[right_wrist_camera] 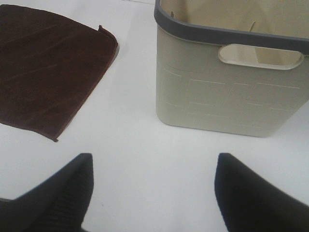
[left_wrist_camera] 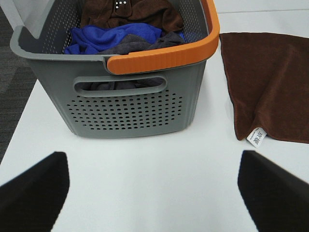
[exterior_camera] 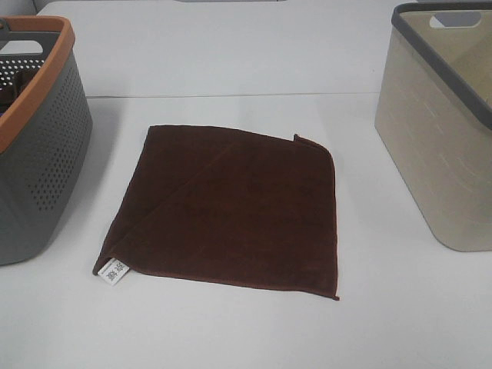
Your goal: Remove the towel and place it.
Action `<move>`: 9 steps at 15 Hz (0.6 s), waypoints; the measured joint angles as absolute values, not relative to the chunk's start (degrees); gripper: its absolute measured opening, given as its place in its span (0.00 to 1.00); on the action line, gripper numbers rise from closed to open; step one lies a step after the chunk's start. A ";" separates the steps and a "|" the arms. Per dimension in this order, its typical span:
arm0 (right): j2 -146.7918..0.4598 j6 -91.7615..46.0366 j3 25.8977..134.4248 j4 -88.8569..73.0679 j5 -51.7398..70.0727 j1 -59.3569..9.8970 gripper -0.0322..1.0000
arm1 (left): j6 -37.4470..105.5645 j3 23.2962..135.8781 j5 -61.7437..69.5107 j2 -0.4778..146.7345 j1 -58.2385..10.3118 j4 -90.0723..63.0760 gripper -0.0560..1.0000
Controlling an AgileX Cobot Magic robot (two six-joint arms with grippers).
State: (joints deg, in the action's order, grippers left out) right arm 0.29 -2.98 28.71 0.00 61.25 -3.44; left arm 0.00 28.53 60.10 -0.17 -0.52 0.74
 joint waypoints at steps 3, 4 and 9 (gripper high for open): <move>0.29 -2.98 28.71 0.00 61.25 -3.44 0.69 | 0.00 28.53 60.10 -0.17 -0.52 0.74 0.90; 0.29 -2.98 28.71 0.00 61.25 -2.92 0.69 | 0.00 28.53 60.10 -0.17 -0.52 0.74 0.90; 0.29 -2.92 28.71 0.00 61.25 1.03 0.69 | 0.00 28.53 60.10 -0.17 -0.52 0.74 0.90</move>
